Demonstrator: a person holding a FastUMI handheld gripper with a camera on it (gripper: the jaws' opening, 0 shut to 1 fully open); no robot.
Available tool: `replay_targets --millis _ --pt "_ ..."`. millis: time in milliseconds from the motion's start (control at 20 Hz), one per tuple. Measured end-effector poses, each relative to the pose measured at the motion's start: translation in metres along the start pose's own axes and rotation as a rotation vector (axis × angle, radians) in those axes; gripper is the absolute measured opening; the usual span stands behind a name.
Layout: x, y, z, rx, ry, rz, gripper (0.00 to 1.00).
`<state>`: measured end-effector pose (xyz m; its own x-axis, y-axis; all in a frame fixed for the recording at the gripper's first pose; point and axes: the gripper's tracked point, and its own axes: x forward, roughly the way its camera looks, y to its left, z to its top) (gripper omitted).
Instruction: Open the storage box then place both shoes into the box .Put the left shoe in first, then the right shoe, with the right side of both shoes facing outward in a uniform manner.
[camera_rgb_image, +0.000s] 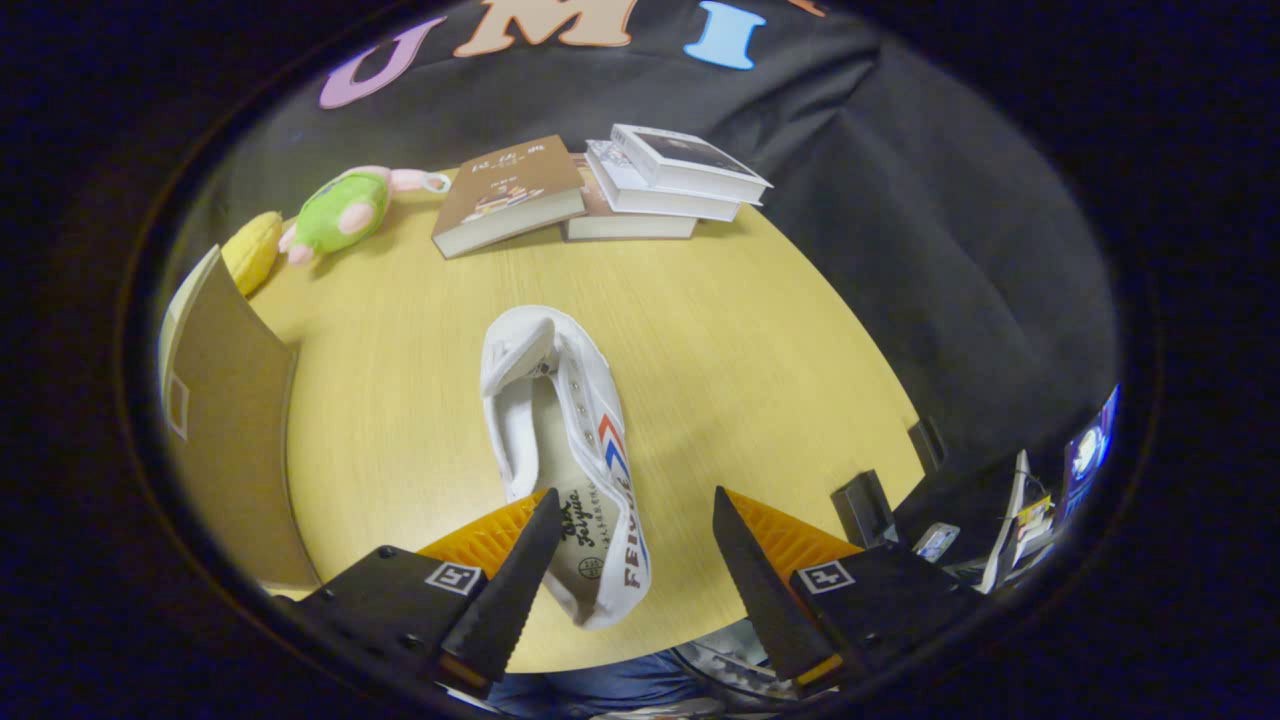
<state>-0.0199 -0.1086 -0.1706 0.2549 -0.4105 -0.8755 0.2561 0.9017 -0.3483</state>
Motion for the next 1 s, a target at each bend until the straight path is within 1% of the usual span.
replay_targets --millis 100,250,500,550,800,950,1000 --pt "0.011 -0.001 0.001 -0.041 0.026 -0.010 0.98" --pt "0.021 -0.004 0.011 -0.047 0.035 -0.004 0.98" --pt "0.046 -0.004 0.028 -0.070 0.040 0.025 0.96" --pt "0.051 -0.003 0.029 -0.082 0.054 0.043 0.95" --pt "0.058 0.000 0.041 -0.074 0.032 0.079 0.96" --pt "0.061 0.007 0.044 -0.081 0.025 0.094 0.90" --pt "0.062 0.013 0.043 -0.091 0.029 0.105 0.80"
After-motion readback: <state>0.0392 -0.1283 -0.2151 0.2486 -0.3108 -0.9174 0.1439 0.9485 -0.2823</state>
